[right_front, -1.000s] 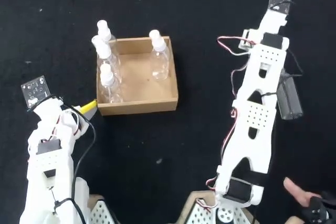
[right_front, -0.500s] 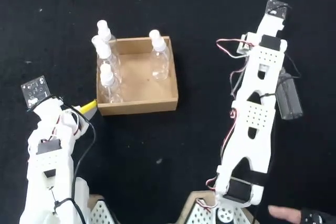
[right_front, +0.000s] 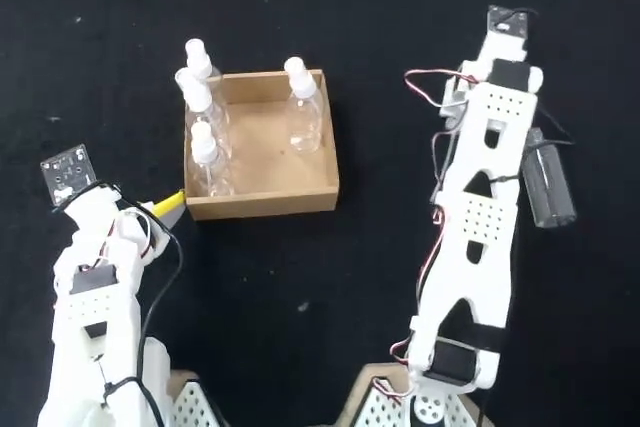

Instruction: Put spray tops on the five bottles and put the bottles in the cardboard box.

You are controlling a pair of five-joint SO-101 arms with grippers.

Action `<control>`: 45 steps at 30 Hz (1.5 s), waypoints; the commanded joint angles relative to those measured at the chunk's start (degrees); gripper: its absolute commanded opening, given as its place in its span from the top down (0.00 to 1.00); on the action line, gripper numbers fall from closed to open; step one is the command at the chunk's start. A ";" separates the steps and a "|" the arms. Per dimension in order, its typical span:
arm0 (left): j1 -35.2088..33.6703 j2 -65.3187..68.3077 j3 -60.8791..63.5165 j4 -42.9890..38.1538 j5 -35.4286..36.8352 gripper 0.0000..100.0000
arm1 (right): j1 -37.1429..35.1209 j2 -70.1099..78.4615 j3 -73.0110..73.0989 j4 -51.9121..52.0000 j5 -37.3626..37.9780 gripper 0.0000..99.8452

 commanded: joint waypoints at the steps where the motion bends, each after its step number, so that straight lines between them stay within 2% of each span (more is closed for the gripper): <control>1: 0.48 -1.41 -0.75 -0.53 -0.35 0.71 | -2.02 -5.23 -3.21 4.40 0.62 0.99; 14: 0.92 -1.41 -0.92 -0.53 -0.35 0.71 | -3.34 -14.99 0.84 7.47 0.53 0.99; 24: 0.92 -1.41 -0.92 -0.53 -0.35 0.71 | -4.40 -46.99 39.25 6.07 3.43 0.99; 28: 0.92 -1.41 -0.92 -0.53 -0.35 0.71 | -5.54 -60.18 50.24 3.16 1.41 0.99; 39: 0.84 -1.41 -0.84 -0.53 -0.35 0.71 | -12.66 -94.29 90.15 -10.64 1.23 0.99; 43: 0.40 -1.41 -0.84 -0.53 -0.35 0.71 | -15.30 -104.66 98.07 -11.16 1.41 0.99; 45: 0.13 -1.41 -0.84 -0.44 -0.35 0.71 | -19.60 -109.23 101.14 -10.99 3.52 0.99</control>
